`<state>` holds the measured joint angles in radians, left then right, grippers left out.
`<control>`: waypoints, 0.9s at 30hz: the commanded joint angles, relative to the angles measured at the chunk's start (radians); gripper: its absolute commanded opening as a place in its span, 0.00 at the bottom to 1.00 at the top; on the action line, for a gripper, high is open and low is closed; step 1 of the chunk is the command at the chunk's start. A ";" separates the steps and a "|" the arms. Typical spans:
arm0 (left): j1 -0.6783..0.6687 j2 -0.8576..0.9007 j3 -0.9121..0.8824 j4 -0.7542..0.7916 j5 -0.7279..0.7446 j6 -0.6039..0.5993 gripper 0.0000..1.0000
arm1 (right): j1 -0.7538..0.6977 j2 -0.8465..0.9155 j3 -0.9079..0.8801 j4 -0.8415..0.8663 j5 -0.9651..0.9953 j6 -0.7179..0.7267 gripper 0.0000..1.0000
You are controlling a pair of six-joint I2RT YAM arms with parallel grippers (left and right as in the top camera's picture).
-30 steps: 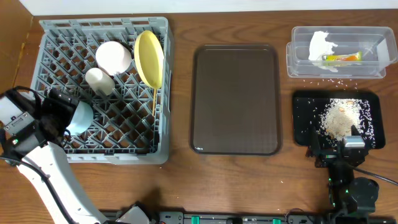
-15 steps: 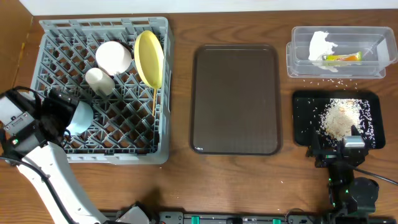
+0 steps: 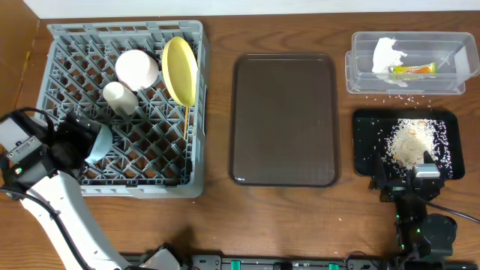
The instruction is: Sort waste into correct bins and load items into the dishwasher
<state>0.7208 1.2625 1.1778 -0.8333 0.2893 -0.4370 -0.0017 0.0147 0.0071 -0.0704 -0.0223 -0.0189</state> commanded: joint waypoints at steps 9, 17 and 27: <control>-0.162 -0.113 -0.254 0.164 0.006 0.375 0.90 | -0.012 -0.009 -0.002 -0.005 0.010 -0.012 0.99; -0.191 -0.243 -0.598 0.462 0.019 0.373 0.90 | -0.012 -0.009 -0.002 -0.005 0.010 -0.012 0.99; -0.240 -0.359 -0.885 0.739 0.042 0.373 0.90 | -0.012 -0.009 -0.002 -0.005 0.010 -0.012 0.99</control>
<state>0.5076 0.9180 0.3843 -0.1036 0.3096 -0.0521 -0.0017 0.0128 0.0071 -0.0704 -0.0216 -0.0193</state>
